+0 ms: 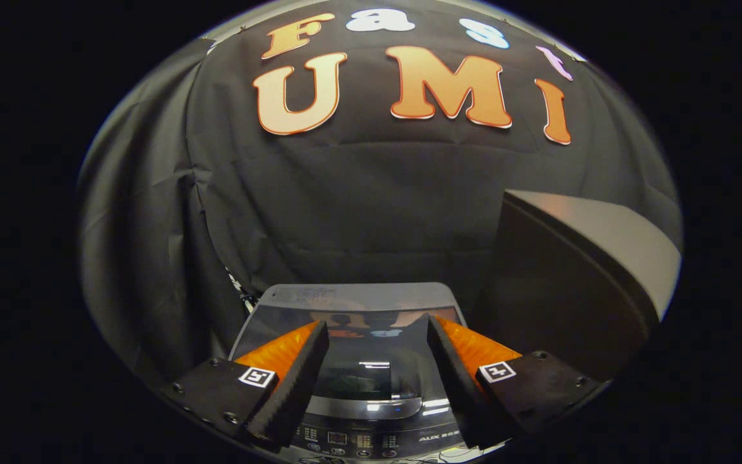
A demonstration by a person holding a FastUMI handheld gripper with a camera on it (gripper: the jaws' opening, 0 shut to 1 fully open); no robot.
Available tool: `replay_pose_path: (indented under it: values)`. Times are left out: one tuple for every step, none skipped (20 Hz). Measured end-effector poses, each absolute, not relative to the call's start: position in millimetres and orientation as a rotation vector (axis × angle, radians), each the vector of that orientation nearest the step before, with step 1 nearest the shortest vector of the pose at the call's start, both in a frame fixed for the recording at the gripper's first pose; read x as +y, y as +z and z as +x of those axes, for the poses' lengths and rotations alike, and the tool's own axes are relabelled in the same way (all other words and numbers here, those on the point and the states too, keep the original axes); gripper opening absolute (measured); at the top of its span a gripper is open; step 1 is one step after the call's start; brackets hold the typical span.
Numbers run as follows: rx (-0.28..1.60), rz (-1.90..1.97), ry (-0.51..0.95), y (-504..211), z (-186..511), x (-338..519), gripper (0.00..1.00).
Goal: Put the clothes into the washing machine and then close the washing machine lid.
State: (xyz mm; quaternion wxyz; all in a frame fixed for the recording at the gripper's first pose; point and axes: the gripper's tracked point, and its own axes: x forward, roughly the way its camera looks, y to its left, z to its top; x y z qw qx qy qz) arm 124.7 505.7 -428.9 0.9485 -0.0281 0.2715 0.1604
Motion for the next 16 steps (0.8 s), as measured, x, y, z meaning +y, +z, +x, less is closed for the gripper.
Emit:
replay_pose_path:
  values:
    - [0.517,-0.038,0.329,-411,127,507,0.99]
    - [0.494,-0.018,0.328,-394,129,508,0.99]
    - [0.47,0.004,0.332,-374,125,505,0.99]
    - [0.441,0.023,0.334,-353,120,502,0.99]
    - [0.41,0.035,0.341,-330,115,494,0.99]
    - [0.385,0.039,0.348,-311,110,488,0.99]
    - [0.37,0.034,0.353,-295,102,478,0.99]
    - [0.353,0.033,0.357,-283,95,468,0.99]
    - [0.334,0.035,0.367,-270,87,458,0.99]
    - [0.316,0.041,0.385,-253,78,449,0.99]
    - [0.295,0.051,0.398,-238,68,439,0.99]
    - [0.276,0.06,0.402,-225,59,423,0.99]
    - [0.258,0.067,0.402,-211,49,406,0.99]
    - [0.244,0.069,0.399,-197,39,391,0.99]
    - [0.234,0.069,0.393,-187,30,373,0.99]
    - [0.224,0.072,0.39,-177,21,355,0.99]
